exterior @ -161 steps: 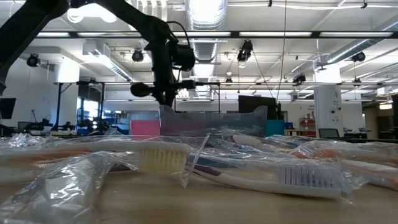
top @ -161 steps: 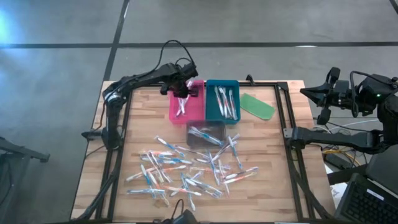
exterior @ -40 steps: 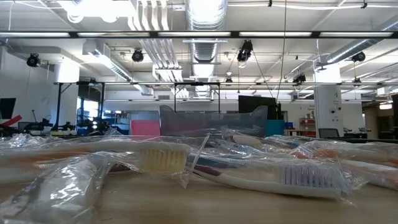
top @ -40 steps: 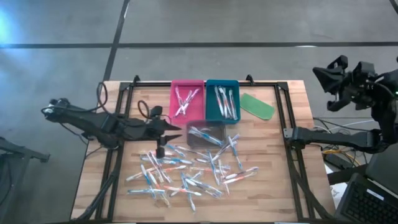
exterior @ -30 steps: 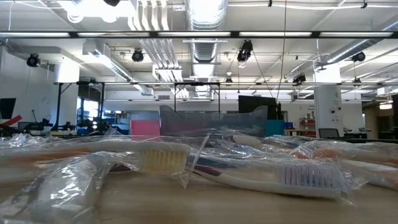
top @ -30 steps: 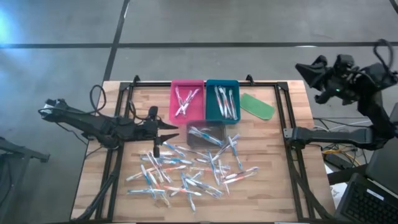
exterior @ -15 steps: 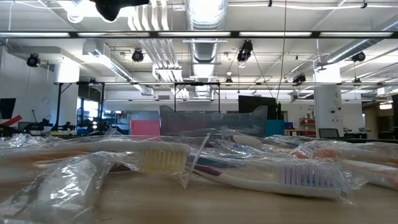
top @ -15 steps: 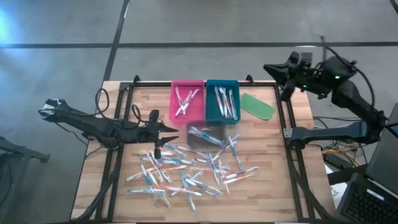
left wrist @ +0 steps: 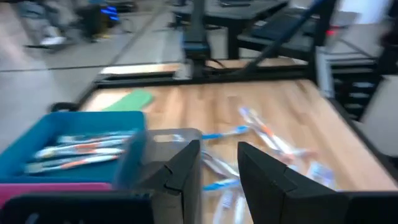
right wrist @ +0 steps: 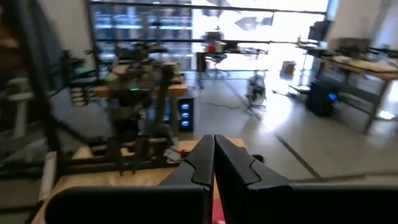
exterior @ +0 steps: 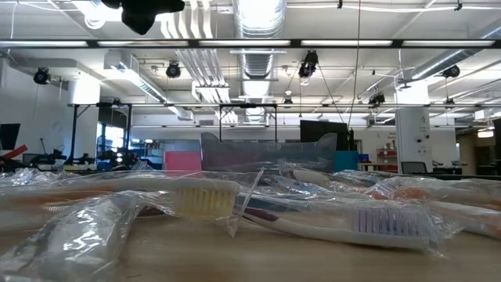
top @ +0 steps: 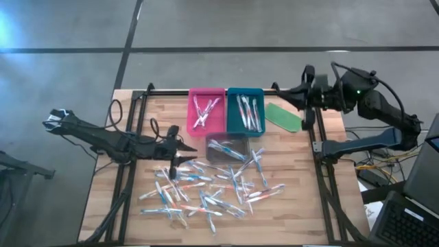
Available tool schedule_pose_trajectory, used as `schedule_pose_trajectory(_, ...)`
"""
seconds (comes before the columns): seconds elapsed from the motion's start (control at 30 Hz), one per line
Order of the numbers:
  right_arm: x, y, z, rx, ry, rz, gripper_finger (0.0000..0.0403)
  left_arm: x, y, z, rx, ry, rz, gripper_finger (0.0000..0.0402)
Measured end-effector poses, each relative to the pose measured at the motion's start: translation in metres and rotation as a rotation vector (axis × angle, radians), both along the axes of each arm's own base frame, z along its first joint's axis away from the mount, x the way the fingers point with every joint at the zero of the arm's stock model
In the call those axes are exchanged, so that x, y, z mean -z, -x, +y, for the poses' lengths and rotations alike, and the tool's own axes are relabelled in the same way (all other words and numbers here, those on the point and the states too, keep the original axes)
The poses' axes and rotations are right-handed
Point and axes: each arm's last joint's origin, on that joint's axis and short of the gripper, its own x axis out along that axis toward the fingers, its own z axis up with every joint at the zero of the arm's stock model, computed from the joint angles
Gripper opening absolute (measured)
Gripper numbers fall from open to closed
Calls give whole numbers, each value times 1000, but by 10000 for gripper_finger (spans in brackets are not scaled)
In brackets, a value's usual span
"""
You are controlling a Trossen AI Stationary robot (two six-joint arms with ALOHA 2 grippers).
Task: Pick & Place Toothbrushes
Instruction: Put the orange toothbrush into the blue bin
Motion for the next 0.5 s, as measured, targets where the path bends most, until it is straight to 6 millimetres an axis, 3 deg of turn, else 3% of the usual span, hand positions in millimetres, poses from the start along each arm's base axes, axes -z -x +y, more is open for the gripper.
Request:
schedule_pose_trajectory(0.27,10,-16,39,-213,33,58,8,10,-3,-10,282,53,98,112)
schedule_pose_trajectory(0.5,32,-27,76,-185,62,237,8,30,-5,-19,300,72,271,112)
